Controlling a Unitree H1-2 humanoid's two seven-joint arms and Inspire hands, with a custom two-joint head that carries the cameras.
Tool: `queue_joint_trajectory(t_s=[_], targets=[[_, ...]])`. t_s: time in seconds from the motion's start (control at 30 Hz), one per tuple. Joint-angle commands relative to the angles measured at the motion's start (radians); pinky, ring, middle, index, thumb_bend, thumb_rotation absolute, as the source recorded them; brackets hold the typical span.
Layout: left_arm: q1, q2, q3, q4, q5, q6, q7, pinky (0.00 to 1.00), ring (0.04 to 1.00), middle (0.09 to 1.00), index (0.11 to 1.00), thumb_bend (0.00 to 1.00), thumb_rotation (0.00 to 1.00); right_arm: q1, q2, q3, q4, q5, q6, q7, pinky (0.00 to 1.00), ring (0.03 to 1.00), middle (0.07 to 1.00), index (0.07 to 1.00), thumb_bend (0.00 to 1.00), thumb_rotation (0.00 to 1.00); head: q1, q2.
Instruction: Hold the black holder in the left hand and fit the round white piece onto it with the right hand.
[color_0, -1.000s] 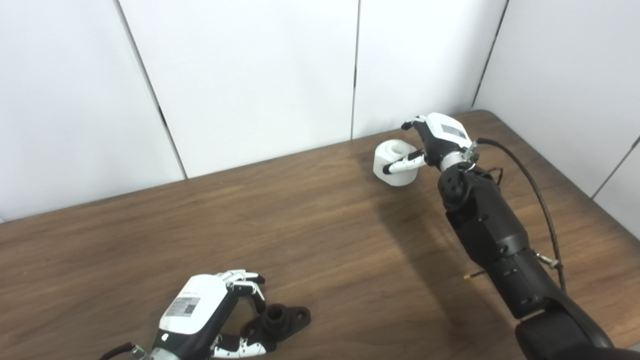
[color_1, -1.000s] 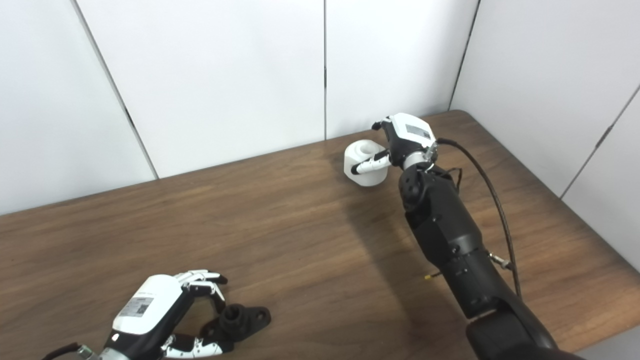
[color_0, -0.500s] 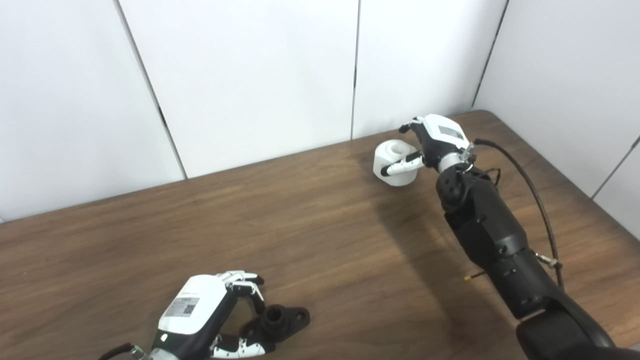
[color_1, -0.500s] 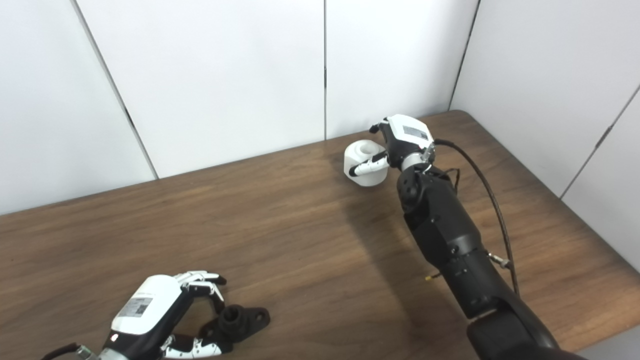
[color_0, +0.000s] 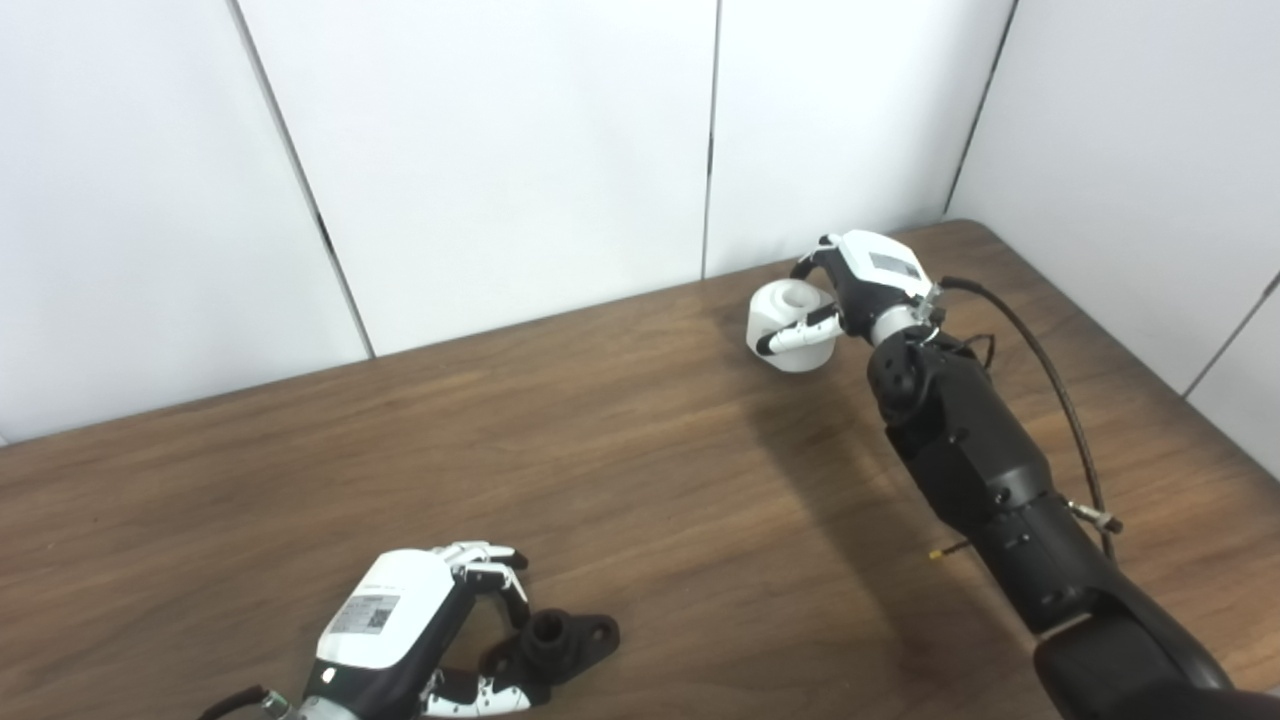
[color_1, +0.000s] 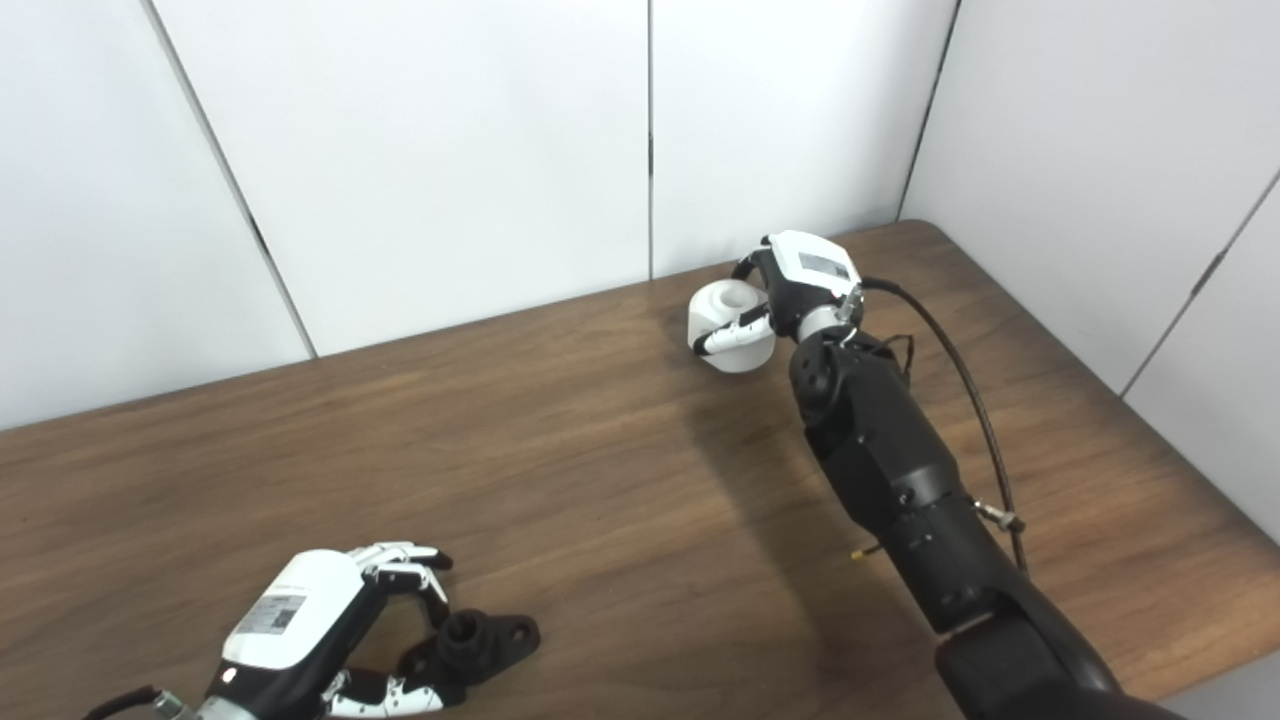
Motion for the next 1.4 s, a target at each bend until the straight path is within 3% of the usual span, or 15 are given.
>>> queue_joint_trajectory(t_s=[0.0, 1.37], targets=[[0.028, 0.03, 0.002, 0.011, 0.022, 0.049, -0.065, 0.76, 0.827, 0.792, 0.488, 0.52, 0.05, -0.049, -0.036, -0.007, -0.013, 0.002, -0.003, -0.024, 0.95, 1.0, 0.949, 0.712, 0.86, 0.43, 0.0, 0.002], [0.029, 0.025, 0.015, -0.002, 0.013, 0.051, -0.085, 0.76, 0.828, 0.792, 0.488, 0.52, 0.05, -0.037, -0.052, 0.022, -0.011, 0.018, -0.004, -0.049, 0.95, 0.998, 0.939, 0.678, 0.85, 0.44, -0.006, 0.019]])
